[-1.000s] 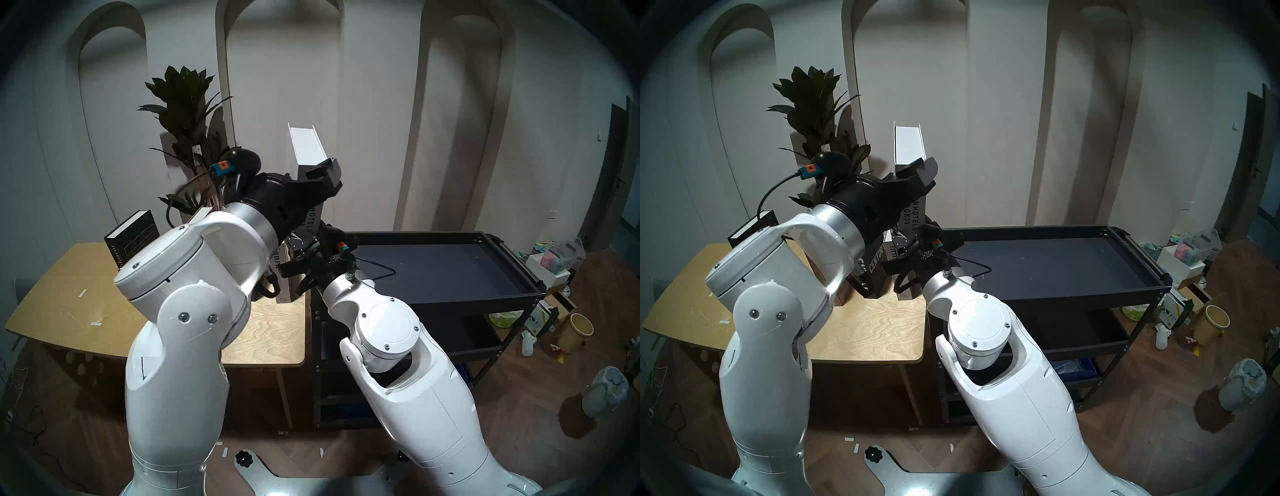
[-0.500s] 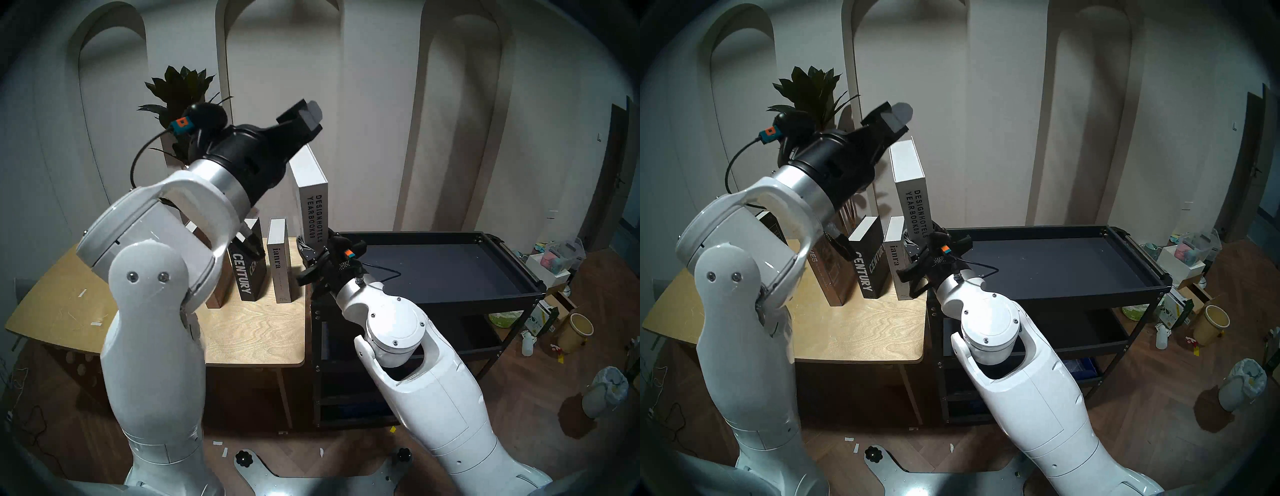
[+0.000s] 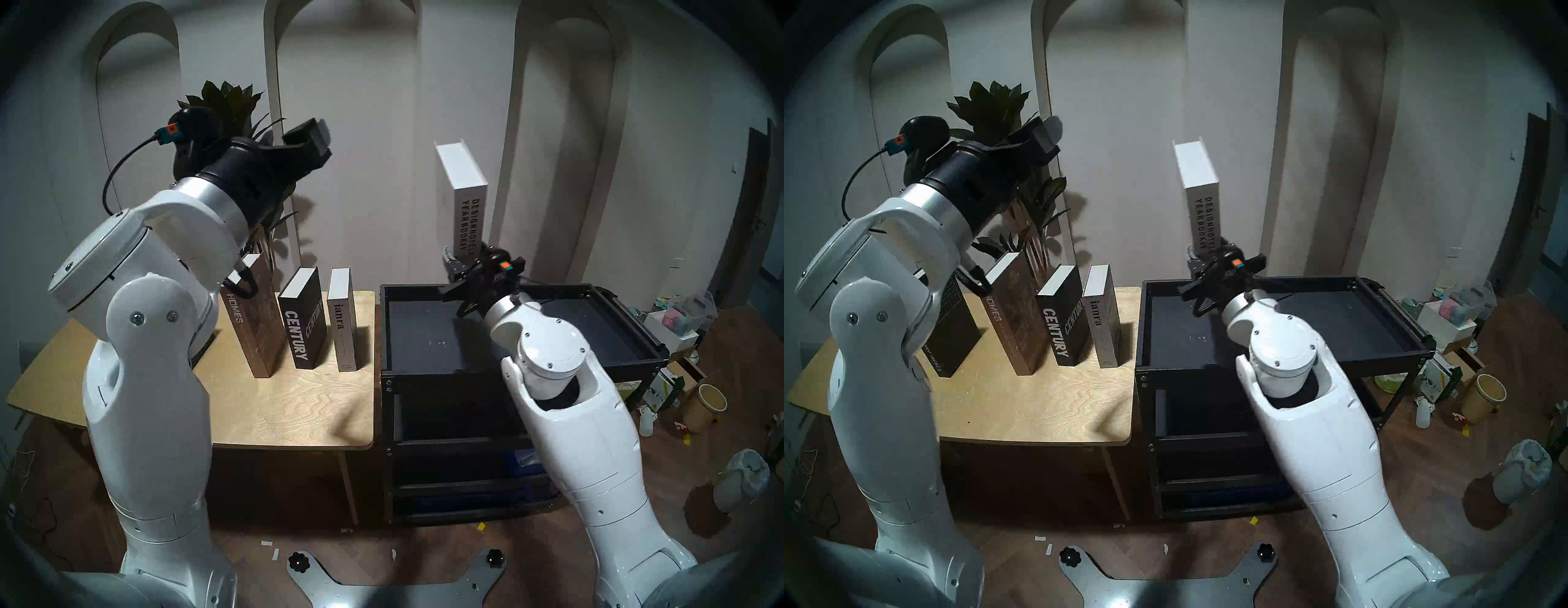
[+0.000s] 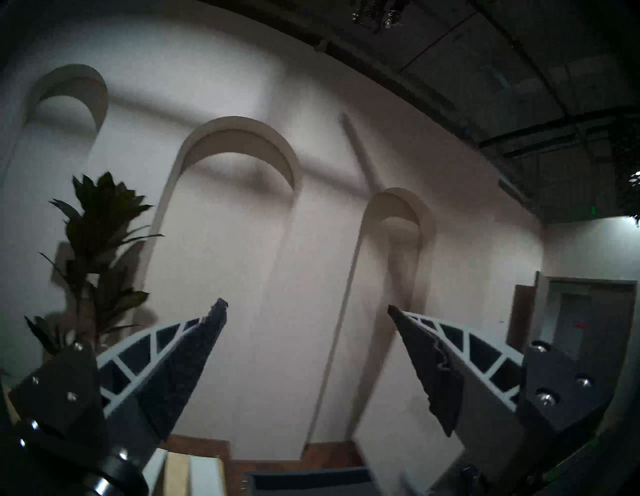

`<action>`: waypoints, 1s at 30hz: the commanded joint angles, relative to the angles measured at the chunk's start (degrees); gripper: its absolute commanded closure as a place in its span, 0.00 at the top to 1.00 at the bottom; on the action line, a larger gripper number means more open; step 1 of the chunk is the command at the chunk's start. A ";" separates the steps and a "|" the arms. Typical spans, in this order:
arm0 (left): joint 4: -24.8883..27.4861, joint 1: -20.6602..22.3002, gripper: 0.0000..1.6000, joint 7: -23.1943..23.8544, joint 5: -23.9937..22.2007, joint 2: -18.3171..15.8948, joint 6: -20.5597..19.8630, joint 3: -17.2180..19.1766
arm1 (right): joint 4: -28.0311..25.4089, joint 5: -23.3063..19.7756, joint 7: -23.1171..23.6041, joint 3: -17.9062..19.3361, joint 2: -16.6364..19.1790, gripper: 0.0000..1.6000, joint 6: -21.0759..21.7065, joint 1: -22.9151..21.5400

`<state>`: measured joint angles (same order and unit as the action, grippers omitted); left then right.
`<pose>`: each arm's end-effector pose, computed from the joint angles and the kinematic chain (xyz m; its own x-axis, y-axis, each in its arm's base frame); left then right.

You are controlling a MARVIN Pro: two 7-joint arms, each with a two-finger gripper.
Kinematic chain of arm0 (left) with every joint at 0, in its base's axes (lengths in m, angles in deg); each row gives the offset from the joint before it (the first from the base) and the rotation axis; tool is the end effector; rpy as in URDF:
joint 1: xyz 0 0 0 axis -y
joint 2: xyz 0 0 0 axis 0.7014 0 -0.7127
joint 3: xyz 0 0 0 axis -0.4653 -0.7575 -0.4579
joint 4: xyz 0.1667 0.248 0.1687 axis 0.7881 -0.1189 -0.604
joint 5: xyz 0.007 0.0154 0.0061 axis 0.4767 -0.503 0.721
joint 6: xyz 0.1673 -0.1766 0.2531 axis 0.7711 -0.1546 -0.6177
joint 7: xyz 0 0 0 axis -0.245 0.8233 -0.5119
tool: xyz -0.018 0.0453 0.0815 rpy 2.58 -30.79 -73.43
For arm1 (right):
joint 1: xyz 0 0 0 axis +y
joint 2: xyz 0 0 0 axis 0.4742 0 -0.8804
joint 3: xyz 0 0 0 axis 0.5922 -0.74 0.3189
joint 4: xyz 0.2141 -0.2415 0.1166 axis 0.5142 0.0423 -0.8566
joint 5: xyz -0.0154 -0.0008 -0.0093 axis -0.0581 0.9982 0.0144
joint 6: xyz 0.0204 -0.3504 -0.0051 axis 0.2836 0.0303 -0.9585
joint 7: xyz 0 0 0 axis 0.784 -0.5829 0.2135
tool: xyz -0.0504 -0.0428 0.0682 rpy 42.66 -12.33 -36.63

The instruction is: Move the books from the display table onto the shelf, standing them upright with spines facing out and tallest at one end

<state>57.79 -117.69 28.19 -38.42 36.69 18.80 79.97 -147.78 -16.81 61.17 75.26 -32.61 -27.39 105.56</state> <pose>0.3722 0.0074 0.0136 -0.2047 0.2566 0.9446 -0.2158 -0.9531 0.2122 0.4876 0.0266 -0.1520 -0.3197 0.1996 0.9263 0.1954 -0.9427 0.2705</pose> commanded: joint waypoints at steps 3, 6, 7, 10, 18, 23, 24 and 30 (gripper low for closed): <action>-6.48 -4.81 1.00 -2.86 7.10 -7.49 -2.18 6.45 | -0.65 -2.86 -0.70 11.04 4.03 0.00 0.21 -2.85; -8.53 -6.04 1.00 -3.55 8.79 -8.72 -2.62 7.94 | 0.06 -4.32 -0.66 13.61 5.20 0.00 0.49 -3.46; -9.06 -6.43 1.00 -3.67 9.26 -9.16 -2.84 8.11 | 0.33 -4.69 -0.59 14.43 5.48 0.00 0.62 -3.60; -11.06 -8.03 1.00 -4.23 11.23 -10.80 -3.26 9.07 | 1.62 -6.43 -0.10 17.46 7.00 0.00 0.98 -4.03; -14.97 -10.96 1.00 -5.92 15.74 -14.51 -3.80 11.37 | 6.06 -10.91 2.65 24.68 9.80 0.00 2.99 -4.21; -16.57 -12.28 1.00 -6.67 18.12 -16.52 -3.62 12.30 | 9.05 -14.46 5.60 28.62 11.32 0.00 4.85 -5.71; -16.78 -12.50 1.00 -6.77 18.51 -16.80 -3.52 12.38 | 9.61 -15.19 6.20 29.22 11.48 0.00 5.26 -5.99; -17.82 -13.68 1.00 -7.35 20.48 -18.33 -2.92 12.54 | 12.88 -20.03 10.87 32.20 12.72 0.00 8.40 -7.57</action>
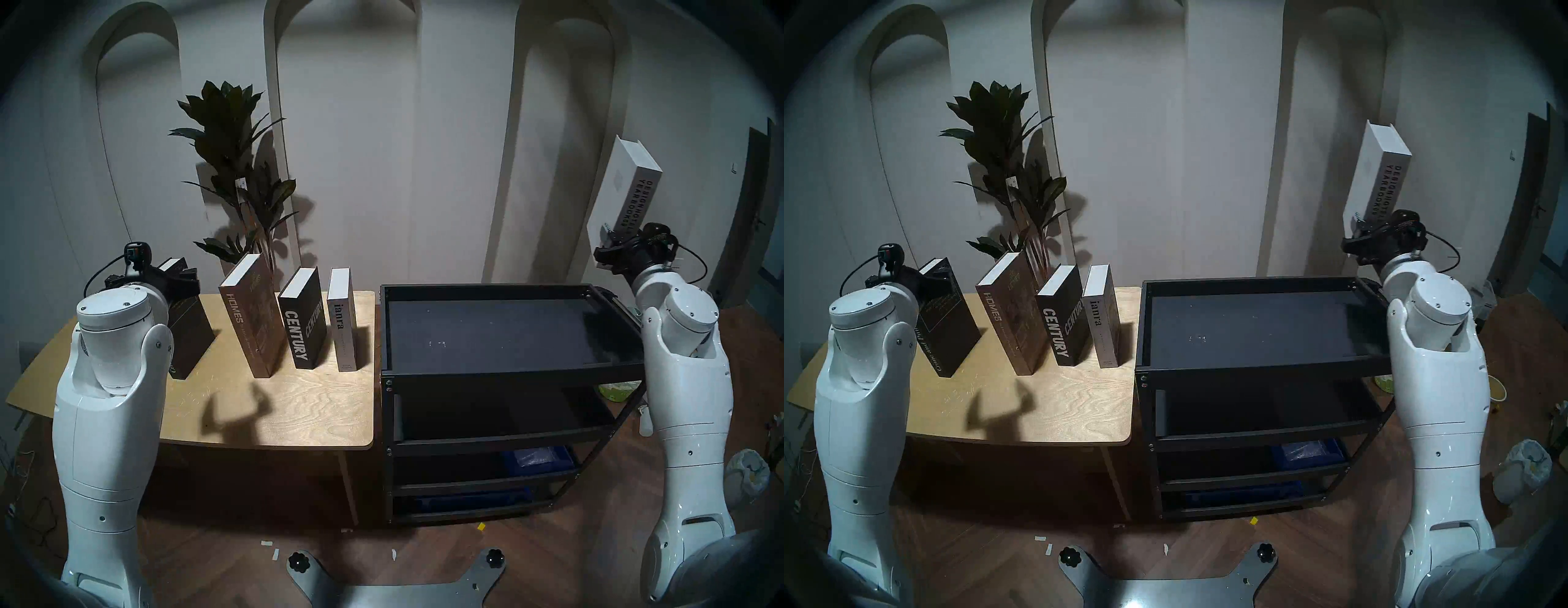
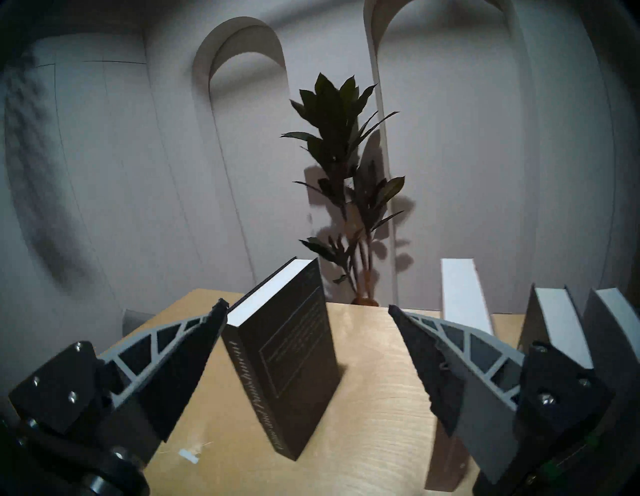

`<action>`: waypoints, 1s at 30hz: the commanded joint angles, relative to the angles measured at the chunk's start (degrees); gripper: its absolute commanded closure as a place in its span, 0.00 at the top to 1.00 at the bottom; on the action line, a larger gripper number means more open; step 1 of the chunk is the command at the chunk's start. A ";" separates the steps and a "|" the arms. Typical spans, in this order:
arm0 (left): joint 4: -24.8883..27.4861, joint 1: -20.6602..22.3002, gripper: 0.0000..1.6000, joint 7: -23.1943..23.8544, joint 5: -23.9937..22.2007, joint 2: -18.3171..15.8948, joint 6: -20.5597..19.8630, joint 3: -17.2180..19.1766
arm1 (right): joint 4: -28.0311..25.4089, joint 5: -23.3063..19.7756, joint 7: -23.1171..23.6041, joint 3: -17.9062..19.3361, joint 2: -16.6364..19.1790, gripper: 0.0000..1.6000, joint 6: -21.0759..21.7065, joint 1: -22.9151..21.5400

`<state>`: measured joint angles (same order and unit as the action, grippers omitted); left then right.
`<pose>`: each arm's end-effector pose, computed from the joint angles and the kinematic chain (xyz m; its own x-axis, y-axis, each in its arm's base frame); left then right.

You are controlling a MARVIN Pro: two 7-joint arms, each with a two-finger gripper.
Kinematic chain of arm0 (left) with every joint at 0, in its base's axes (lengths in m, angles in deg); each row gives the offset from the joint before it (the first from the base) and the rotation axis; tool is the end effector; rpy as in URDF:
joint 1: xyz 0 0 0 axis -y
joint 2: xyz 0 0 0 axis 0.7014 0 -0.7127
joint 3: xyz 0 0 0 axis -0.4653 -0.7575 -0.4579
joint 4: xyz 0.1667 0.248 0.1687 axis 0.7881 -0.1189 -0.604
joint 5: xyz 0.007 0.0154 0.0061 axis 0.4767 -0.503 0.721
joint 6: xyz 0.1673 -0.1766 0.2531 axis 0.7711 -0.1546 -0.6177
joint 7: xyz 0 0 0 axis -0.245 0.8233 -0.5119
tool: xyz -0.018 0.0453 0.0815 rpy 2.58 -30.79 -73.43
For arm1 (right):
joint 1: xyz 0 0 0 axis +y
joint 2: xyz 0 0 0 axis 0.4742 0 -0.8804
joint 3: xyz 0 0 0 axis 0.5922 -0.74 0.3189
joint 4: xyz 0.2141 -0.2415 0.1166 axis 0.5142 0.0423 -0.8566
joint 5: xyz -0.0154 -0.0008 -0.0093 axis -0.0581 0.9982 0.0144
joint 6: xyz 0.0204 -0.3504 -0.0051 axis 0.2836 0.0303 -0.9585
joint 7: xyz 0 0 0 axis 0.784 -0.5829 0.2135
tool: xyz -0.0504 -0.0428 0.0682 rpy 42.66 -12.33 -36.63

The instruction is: Move the books from the display table onto the shelf, standing them upright with spines facing out and tallest at one end

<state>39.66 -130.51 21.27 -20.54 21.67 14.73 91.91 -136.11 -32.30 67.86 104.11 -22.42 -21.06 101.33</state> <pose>0.4134 0.1955 -0.1200 0.2310 -0.1272 0.9646 0.4621 -0.8581 -0.2239 0.4996 -0.2492 -0.1107 -0.1917 0.0940 0.9770 -0.1240 -0.9897 0.0709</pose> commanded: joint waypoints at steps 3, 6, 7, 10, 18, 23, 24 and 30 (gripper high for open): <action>0.08 -1.42 1.00 -0.66 3.40 -3.98 1.46 0.52 | 3.08 -6.54 6.61 4.22 3.35 0.00 3.84 -3.61; 0.05 -2.01 1.00 -0.87 4.16 -4.64 1.76 0.39 | 5.03 -8.12 8.87 5.02 4.40 0.00 5.60 -3.96; 0.05 -2.32 1.00 -0.97 4.51 -4.94 1.92 0.33 | 6.00 -8.87 9.96 5.39 4.95 0.00 6.51 -4.27; 0.02 -2.99 1.00 -1.15 5.23 -5.49 2.22 0.23 | 8.08 -10.00 12.20 5.87 6.25 0.00 8.28 -4.83; 0.08 -5.16 1.00 -1.64 7.36 -7.13 3.47 -0.50 | 13.19 -12.20 19.21 6.21 10.93 0.00 13.42 -7.67; 0.13 -6.25 1.00 -1.92 8.37 -7.81 4.19 -1.01 | 15.98 -12.36 22.16 5.88 13.36 0.00 15.44 -8.56; 0.17 -6.87 1.00 -2.14 9.06 -8.28 4.66 -1.35 | 17.49 -12.23 23.78 5.56 14.69 0.00 16.47 -8.97; 0.16 -8.52 1.00 -2.88 10.80 -9.22 6.09 -2.36 | 22.44 -11.15 28.18 4.17 17.84 0.00 18.12 -9.76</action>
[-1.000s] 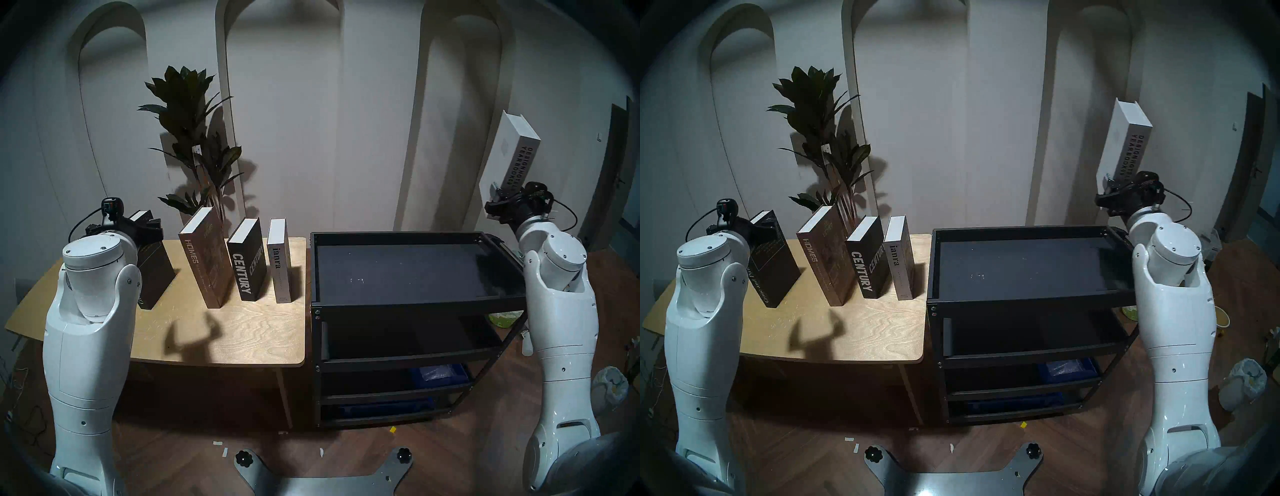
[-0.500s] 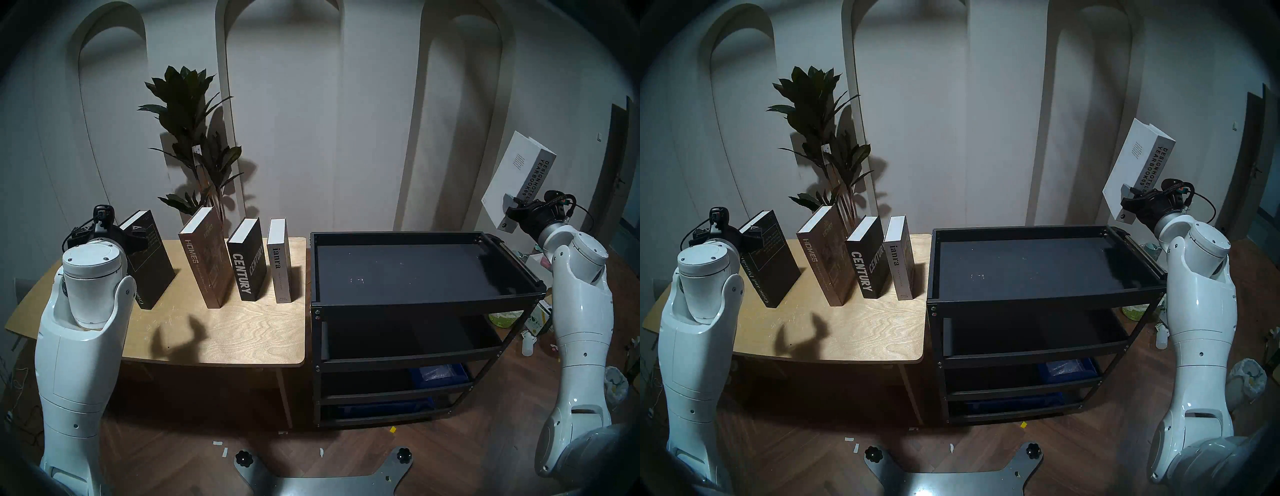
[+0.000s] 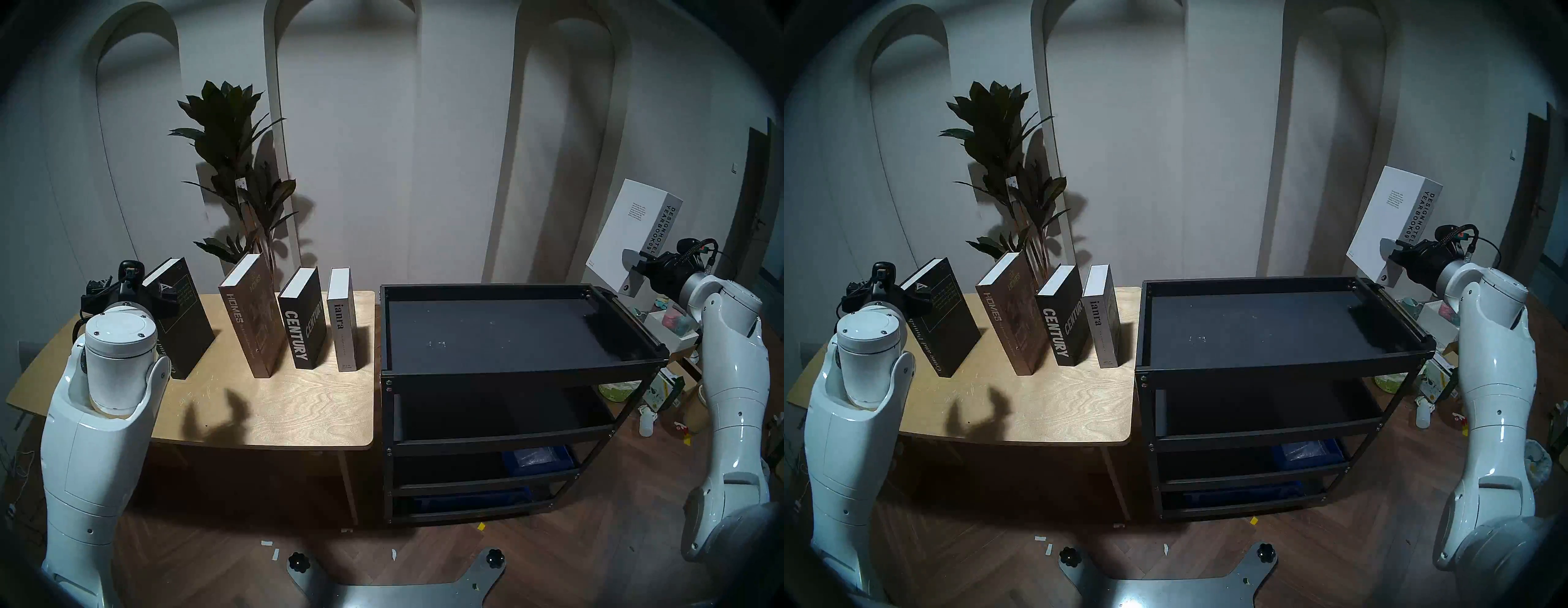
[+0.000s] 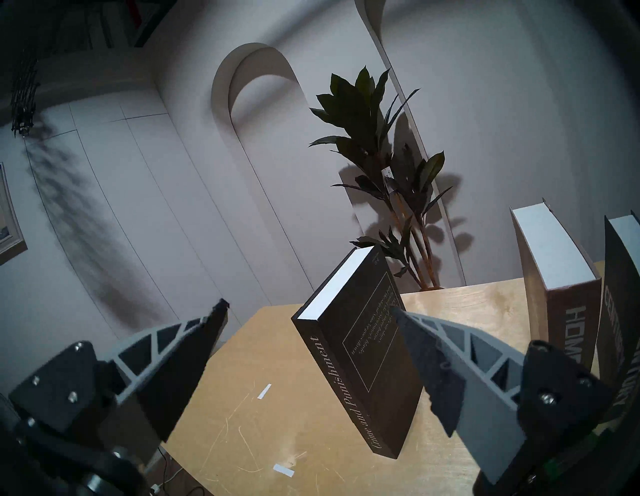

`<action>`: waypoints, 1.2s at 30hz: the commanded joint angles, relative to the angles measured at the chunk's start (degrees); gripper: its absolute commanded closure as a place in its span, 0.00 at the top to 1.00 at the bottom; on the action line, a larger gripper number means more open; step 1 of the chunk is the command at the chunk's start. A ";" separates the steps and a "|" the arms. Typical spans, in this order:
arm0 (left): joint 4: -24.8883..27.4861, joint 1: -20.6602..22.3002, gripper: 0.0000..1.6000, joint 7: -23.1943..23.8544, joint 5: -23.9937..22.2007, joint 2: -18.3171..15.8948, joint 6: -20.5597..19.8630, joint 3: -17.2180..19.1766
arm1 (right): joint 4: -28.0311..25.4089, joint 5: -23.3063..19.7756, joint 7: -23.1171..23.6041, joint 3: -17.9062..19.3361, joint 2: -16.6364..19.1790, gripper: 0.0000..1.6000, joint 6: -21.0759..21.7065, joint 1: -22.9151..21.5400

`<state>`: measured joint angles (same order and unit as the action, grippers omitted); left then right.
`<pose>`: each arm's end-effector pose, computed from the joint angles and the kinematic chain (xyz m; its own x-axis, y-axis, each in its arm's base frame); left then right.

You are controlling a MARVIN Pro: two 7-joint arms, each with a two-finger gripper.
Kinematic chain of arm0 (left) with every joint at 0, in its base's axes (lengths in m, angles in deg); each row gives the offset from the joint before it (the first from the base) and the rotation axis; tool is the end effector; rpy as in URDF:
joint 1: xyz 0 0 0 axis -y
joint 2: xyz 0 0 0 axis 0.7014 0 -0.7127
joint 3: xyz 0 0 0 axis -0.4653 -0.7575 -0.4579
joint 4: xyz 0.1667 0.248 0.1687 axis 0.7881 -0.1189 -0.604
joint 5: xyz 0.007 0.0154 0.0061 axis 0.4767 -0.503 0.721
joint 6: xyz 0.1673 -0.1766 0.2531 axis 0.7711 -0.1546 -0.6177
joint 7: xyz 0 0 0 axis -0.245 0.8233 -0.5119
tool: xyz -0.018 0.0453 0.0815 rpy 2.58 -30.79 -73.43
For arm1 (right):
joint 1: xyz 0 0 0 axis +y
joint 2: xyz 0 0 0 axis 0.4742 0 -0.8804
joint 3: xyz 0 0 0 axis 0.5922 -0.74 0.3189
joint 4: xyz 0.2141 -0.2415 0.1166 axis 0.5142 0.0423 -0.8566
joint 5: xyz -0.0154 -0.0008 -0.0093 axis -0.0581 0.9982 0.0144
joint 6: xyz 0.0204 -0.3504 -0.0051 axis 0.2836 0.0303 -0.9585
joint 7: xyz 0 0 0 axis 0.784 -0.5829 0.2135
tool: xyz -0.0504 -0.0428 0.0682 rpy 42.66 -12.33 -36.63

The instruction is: Move the books from the display table onto the shelf, standing them upright with spines facing out and tallest at one end

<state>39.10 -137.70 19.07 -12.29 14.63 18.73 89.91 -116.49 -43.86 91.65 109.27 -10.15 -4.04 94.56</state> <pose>0.3977 0.2107 -0.1421 0.3021 -0.3472 0.8878 0.4971 -0.7373 -0.4575 0.5002 -0.3652 -0.1200 0.1205 -0.1695 0.9781 0.1189 -0.9758 -0.1837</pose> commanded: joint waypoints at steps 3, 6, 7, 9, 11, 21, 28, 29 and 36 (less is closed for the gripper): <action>0.78 -1.88 1.00 -0.98 3.17 -2.50 2.64 -0.74 | 4.64 0.65 5.94 -2.05 7.27 0.00 1.36 -3.28; 0.79 -2.78 1.00 -1.55 4.31 -3.05 3.63 -1.34 | 7.51 1.40 8.27 -3.90 9.20 0.00 1.09 -4.36; 0.81 -3.05 1.00 -1.74 4.67 -3.24 3.97 -1.49 | 8.46 1.72 8.66 -4.50 9.55 0.00 0.82 -4.80; 0.81 -3.50 1.00 -2.08 5.28 -3.54 4.54 -1.73 | 10.13 2.35 9.36 -5.61 9.90 0.00 0.26 -5.52; 0.82 -3.74 1.00 -2.25 5.58 -3.71 4.85 -1.85 | 10.97 2.70 9.71 -6.24 10.06 0.00 -0.04 -5.97; 0.74 -6.14 1.00 -3.99 8.39 -4.80 7.68 -2.66 | 19.29 6.77 12.04 -12.17 11.00 0.00 -4.37 -9.42; 0.53 -7.49 1.00 -4.98 9.89 -5.30 9.42 -2.89 | 24.09 9.47 13.54 -15.77 11.59 0.00 -7.24 -12.02; 0.51 -7.67 1.00 -5.12 10.11 -5.37 9.73 -2.93 | 24.85 9.86 13.81 -16.31 11.69 0.00 -7.70 -12.61; 0.27 -8.45 1.00 -5.84 11.36 -5.85 11.55 -3.48 | 29.72 12.39 15.14 -19.26 12.19 0.00 -10.29 -16.03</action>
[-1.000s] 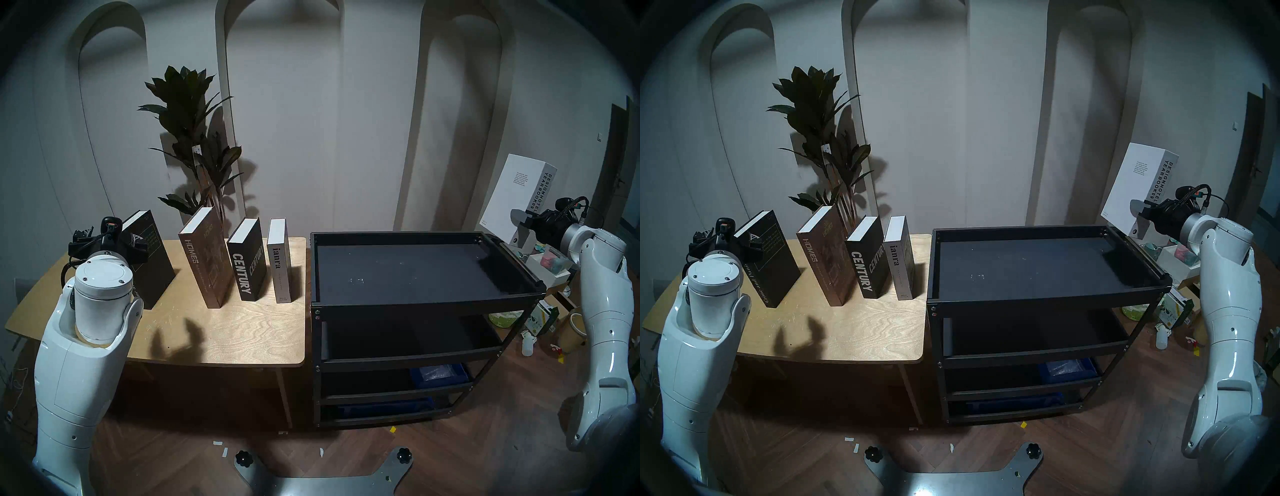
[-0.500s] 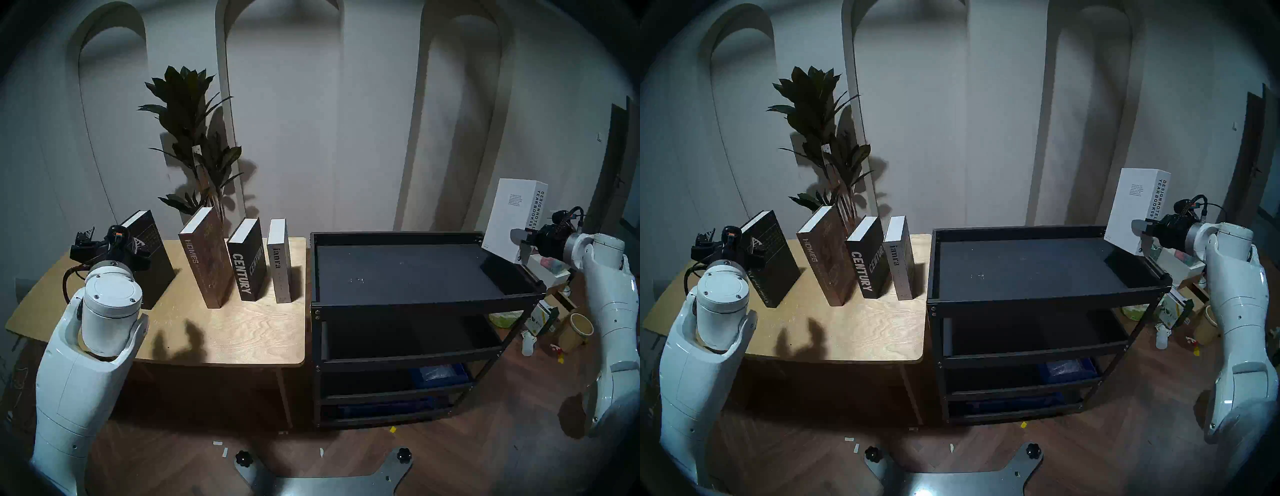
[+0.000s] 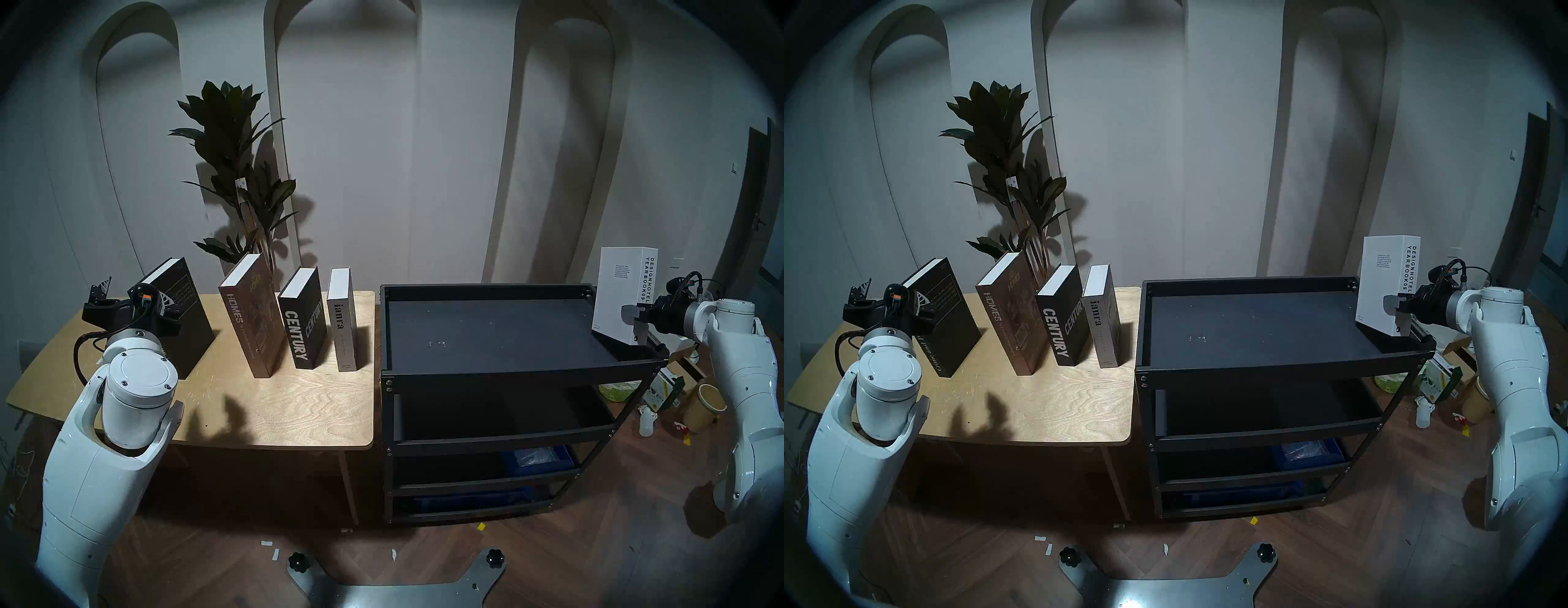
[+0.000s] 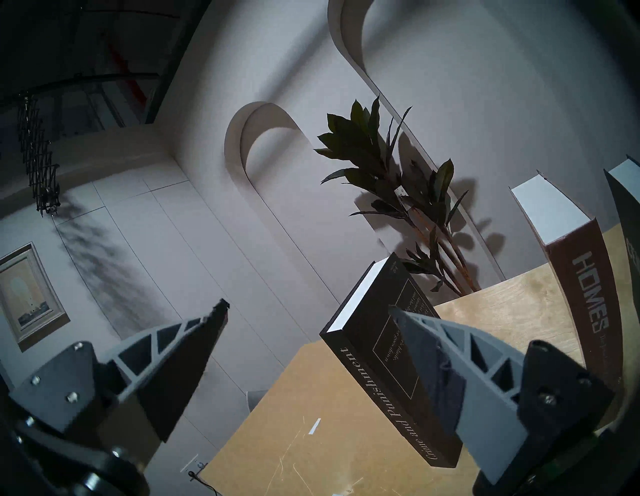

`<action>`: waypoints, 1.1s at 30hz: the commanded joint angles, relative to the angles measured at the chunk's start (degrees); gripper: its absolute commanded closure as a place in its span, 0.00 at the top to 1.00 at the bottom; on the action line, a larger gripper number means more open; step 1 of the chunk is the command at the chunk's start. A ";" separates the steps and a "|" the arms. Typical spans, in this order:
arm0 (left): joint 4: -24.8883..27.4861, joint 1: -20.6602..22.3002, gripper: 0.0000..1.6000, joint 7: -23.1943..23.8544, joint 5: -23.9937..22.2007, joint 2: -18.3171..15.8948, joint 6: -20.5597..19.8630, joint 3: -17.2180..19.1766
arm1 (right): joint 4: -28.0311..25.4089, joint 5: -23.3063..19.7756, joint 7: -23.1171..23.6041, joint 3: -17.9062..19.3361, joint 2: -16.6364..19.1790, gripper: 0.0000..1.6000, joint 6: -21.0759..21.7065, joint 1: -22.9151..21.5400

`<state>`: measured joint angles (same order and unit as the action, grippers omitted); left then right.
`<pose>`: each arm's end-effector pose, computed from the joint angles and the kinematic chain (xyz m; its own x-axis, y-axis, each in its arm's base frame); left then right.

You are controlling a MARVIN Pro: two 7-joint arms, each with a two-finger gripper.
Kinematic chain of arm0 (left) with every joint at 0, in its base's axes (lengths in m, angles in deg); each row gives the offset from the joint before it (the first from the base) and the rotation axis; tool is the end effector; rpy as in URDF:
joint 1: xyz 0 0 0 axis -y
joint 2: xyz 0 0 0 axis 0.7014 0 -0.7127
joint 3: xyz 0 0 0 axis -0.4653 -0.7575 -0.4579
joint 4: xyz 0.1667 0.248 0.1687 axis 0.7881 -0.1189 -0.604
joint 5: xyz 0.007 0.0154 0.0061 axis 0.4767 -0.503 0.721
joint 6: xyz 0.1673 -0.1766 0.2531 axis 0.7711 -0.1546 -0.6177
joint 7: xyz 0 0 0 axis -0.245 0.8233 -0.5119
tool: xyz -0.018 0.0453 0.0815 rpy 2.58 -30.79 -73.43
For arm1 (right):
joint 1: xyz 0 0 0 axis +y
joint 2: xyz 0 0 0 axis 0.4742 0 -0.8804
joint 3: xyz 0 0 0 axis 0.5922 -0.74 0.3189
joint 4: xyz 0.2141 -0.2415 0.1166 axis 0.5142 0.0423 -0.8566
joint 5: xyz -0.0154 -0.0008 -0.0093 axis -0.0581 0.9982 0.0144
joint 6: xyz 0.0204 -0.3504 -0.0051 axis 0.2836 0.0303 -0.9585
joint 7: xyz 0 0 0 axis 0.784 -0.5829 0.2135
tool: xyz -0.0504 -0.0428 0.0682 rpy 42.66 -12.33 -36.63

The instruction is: Move the books from the display table onto the shelf, standing them upright with spines facing out and tallest at one end

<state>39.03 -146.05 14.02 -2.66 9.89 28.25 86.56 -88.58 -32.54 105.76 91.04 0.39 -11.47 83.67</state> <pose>0.3776 0.2044 -0.1702 0.2702 -0.5620 0.7817 0.5160 -0.6010 -0.6104 0.5189 -0.4356 -0.1982 0.4459 0.0180 0.8949 0.1623 -0.9848 -0.0611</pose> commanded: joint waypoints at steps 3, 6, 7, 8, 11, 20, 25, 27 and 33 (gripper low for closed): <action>0.19 -0.25 1.00 -1.02 2.22 -1.34 2.85 -0.56 | 4.08 2.24 1.55 -2.25 1.86 0.00 -4.10 -6.28; 0.01 -0.30 1.00 -1.22 2.65 -1.55 3.60 -0.92 | 6.16 3.34 2.02 -3.34 2.07 0.00 -5.28 -7.15; -0.04 -0.30 1.00 -1.27 2.76 -1.60 3.79 -1.01 | 6.69 3.63 2.15 -3.60 2.16 0.00 -5.66 -7.32; -0.12 -0.32 1.00 -1.36 2.91 -1.67 4.04 -1.13 | 7.43 4.00 2.37 -3.99 2.27 0.00 -6.16 -7.57; -0.41 -0.32 1.00 -1.57 3.27 -1.81 4.71 -1.47 | 9.39 4.81 2.90 -4.82 2.39 0.00 -7.66 -8.14; -1.72 -0.37 1.00 -2.55 4.54 -2.16 7.00 -2.37 | 15.40 5.89 6.31 -6.28 3.21 0.00 -12.87 -10.64; -2.88 -0.46 1.00 -3.32 5.51 -2.48 8.83 -2.67 | 19.29 5.55 9.99 -6.49 3.57 0.00 -16.82 -10.93; -3.32 -0.46 1.00 -3.68 5.95 -2.63 9.71 -2.77 | 21.18 5.29 11.73 -6.38 3.67 0.00 -18.61 -10.96; -4.41 0.01 1.00 -4.20 6.96 -3.24 12.21 -3.14 | 25.81 5.31 15.80 -6.52 3.50 0.00 -23.78 -11.28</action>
<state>34.69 -146.87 10.72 2.48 7.90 37.36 83.36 -66.84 -26.84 118.19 84.32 2.68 -30.43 73.57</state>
